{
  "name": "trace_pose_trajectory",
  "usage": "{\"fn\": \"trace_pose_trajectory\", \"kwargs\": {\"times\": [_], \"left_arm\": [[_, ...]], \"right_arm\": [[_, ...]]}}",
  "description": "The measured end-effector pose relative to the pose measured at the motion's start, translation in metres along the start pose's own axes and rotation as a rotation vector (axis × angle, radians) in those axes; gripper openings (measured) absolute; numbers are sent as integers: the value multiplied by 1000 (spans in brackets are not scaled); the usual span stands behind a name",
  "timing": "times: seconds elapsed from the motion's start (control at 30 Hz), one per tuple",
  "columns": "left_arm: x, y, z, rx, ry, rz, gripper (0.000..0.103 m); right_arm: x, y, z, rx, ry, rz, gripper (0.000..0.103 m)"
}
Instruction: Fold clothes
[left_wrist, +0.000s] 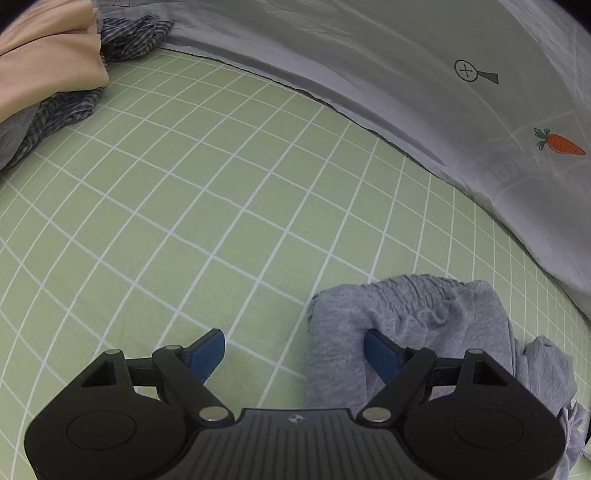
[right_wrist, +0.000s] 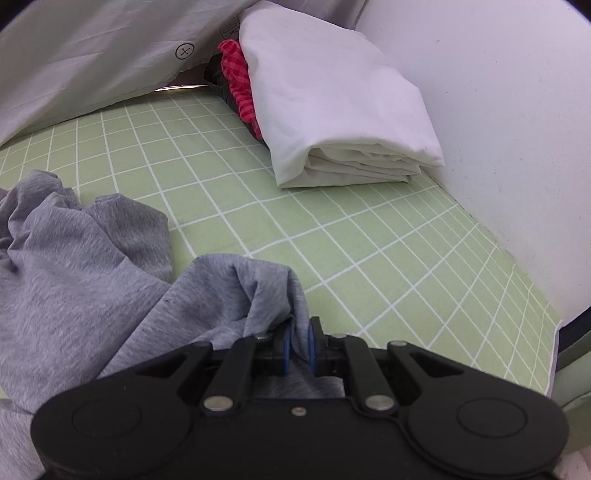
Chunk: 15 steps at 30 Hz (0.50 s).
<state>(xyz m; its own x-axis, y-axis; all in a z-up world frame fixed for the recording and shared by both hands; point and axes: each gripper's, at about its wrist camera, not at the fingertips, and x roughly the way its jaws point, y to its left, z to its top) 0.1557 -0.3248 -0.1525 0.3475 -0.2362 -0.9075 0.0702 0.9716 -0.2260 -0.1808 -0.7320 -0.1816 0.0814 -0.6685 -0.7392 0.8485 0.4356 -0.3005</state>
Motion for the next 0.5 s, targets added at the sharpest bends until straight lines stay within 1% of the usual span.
{"fn": "trace_pose_trajectory", "kwargs": {"times": [0.03, 0.07, 0.1, 0.13, 0.17, 0.2, 0.23, 0.33, 0.4, 0.5], "left_arm": [[3, -2, 1, 11, 6, -11, 58], [3, -3, 1, 21, 7, -28, 52], [2, -4, 0, 27, 3, -46, 36], [1, -5, -1, 34, 0, -64, 13], [1, -6, -1, 41, -4, -83, 6], [-1, -6, -2, 46, -13, -89, 3], [-5, -4, -4, 56, -30, -72, 2], [-19, 5, -9, 110, -88, 9, 2], [-33, 22, -13, 139, -129, 68, 2], [-52, 67, -25, 75, -140, 104, 3]], "right_arm": [[-1, 0, 0, 1, 0, -4, 10], [-1, 1, -1, 1, 0, -7, 10], [-3, 1, -1, 3, 1, -8, 10], [-4, 1, -2, 6, 4, -6, 10], [-5, 1, -2, 9, 7, -4, 10], [-6, 1, -3, 14, 10, -1, 10], [-8, -1, -3, 23, 14, 6, 10], [-14, -4, -7, 52, 25, 30, 10], [-21, -6, -12, 72, 31, 54, 10], [-34, -8, -23, 90, 33, 104, 10]]}}
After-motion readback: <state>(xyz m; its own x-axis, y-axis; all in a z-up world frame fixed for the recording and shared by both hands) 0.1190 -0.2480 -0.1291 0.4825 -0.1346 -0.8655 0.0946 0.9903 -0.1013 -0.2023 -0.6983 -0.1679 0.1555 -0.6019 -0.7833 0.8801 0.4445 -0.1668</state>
